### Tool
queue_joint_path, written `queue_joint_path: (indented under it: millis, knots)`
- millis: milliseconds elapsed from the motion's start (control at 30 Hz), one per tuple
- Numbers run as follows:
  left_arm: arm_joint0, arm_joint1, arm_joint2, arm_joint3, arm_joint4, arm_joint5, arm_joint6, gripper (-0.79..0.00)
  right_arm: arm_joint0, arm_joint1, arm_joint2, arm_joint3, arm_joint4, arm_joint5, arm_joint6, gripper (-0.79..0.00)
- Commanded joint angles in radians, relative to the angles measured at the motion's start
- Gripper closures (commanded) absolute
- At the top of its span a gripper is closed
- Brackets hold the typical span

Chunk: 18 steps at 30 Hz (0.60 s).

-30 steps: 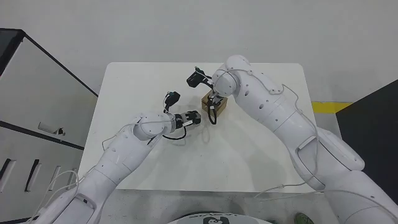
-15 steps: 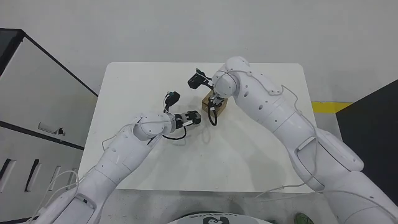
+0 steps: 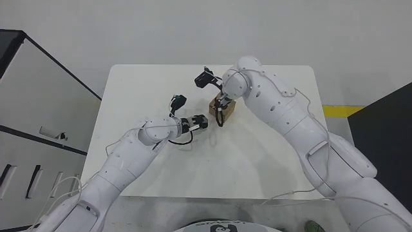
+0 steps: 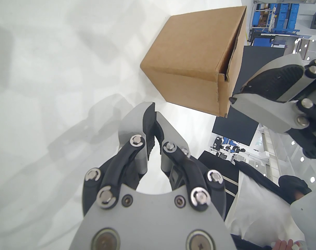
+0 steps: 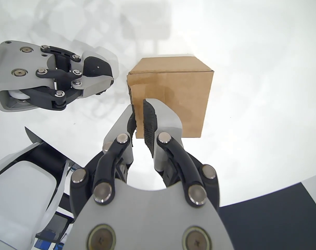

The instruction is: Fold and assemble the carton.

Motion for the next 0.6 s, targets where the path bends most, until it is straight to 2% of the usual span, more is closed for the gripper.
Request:
queue_joint_path:
  millis: [0, 567]
  knots:
    - [0.000, 0.000, 0.000, 0.000, 0.000, 0.000, 0.000, 0.000, -0.002, 0.003, 0.010, 0.001, 0.003, 0.011, -0.001, 0.000]
    - [0.000, 0.000, 0.000, 0.000, 0.000, 0.000, 0.000, 0.000, 0.010, -0.021, -0.017, 0.087, 0.018, 0.012, -0.011, 0.000]
